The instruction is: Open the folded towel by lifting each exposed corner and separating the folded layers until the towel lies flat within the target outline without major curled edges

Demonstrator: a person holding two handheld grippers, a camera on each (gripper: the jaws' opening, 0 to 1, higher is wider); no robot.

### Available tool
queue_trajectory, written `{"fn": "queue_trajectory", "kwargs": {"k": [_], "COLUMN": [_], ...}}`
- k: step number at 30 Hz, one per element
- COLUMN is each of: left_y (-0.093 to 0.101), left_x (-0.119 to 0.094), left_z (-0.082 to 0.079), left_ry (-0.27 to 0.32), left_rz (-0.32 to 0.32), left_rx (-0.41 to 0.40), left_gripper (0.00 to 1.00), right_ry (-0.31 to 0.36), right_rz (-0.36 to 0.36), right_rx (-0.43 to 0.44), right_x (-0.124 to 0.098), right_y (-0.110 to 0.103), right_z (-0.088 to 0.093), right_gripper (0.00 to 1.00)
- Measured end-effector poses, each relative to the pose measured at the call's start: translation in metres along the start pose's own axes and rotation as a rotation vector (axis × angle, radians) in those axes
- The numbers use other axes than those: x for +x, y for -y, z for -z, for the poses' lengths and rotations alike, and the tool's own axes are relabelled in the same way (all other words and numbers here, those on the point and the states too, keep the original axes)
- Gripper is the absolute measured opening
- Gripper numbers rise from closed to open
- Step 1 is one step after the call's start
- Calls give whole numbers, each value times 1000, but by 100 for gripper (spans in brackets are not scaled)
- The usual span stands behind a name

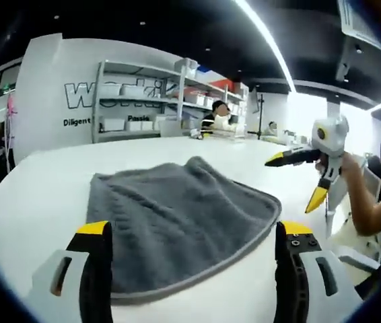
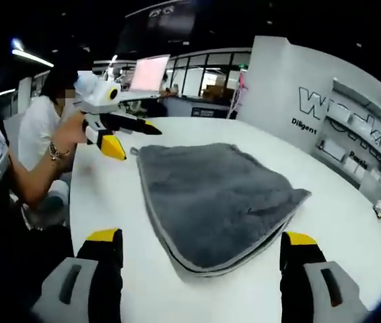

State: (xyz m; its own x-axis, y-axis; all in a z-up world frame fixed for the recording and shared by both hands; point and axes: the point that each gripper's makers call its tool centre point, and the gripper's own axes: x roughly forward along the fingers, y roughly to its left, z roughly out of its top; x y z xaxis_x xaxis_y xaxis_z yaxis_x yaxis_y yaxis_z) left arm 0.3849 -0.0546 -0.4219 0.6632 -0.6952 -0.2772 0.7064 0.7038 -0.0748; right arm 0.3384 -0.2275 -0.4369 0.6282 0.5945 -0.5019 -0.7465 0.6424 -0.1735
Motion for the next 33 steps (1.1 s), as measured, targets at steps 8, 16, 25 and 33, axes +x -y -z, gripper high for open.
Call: {"fn": "queue_trajectory", "kwargs": {"k": [8,16,25,33], "left_y": [49,91,114,126], "left_x": [31,62,90,103], "left_z": [-2,3,27,40], "left_ry": [-19,-46,-143,-184], "left_rz": [123,221,225,232], "left_rx": [43,68,130,151], "left_gripper": [92,72,44,32], "right_ry": [15,70,107,128], "right_rz": [-10,7,55,104], "right_rx": [61,173,255,341], "right_x": [-7,-11,-11,-6], "right_y": [-15,-19,-1,18], "right_z": [17,25,31,34], "right_gripper": [93,75,40,29]}}
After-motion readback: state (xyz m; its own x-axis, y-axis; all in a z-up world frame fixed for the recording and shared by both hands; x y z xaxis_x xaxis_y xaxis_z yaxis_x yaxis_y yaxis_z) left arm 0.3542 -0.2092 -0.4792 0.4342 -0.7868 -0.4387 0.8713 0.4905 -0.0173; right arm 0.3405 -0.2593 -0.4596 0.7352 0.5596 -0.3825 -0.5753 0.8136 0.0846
